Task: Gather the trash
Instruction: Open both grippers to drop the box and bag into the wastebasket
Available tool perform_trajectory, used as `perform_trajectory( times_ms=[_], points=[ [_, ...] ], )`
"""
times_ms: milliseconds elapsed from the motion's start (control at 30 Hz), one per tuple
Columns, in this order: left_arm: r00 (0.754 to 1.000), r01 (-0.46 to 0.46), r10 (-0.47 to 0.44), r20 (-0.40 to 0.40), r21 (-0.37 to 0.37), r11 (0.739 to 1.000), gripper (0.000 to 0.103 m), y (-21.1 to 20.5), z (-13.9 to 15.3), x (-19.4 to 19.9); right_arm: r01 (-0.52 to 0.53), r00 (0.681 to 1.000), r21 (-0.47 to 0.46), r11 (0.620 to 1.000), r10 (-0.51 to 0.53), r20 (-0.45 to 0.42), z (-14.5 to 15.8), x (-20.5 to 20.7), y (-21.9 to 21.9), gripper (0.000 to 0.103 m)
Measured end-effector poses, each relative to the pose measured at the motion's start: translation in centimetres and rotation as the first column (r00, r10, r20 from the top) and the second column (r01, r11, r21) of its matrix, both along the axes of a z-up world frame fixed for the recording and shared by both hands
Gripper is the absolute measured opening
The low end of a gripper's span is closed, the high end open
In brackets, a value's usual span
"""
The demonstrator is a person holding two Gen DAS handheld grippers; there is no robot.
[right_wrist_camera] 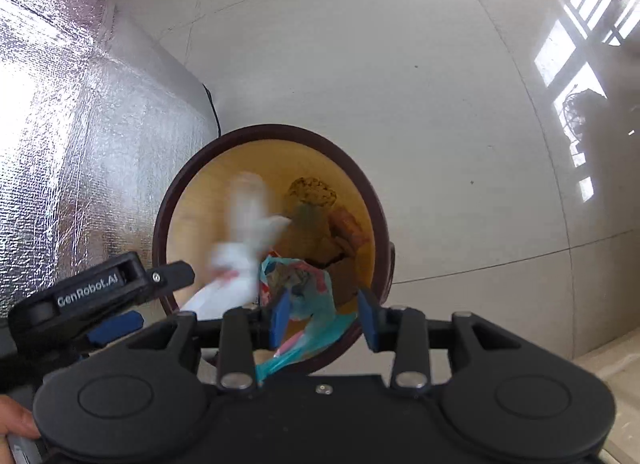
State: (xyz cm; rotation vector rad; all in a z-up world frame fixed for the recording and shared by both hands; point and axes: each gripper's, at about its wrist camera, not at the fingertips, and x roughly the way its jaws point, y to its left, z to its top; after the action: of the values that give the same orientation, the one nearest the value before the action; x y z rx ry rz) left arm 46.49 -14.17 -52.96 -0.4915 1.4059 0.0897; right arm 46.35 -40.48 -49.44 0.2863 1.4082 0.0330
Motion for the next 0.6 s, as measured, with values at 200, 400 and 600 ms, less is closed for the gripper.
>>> perform_trajectory(
  times_ms=[200,400,600],
  points=[
    [0.997,0.07,-0.071,0.023,0.042,0.997,0.092,-1.2,0.9,0.0,-0.004,1.0,-0.006,1.0,0.004,-0.005,0.7,-0.7,-0.4,0.038],
    [0.994,0.109,-0.11,0.009,0.07,0.992,0.092,-0.7,2.1,0.2,-0.009,1.0,-0.006,1.0,0.009,-0.002,1.6,-1.0,-0.1,0.038],
    [0.989,0.146,-0.147,0.011,0.096,0.985,0.092,-0.1,3.7,-0.2,-0.015,1.0,-0.004,1.0,0.015,0.012,3.0,-1.2,-0.1,0.038]
  ],
)
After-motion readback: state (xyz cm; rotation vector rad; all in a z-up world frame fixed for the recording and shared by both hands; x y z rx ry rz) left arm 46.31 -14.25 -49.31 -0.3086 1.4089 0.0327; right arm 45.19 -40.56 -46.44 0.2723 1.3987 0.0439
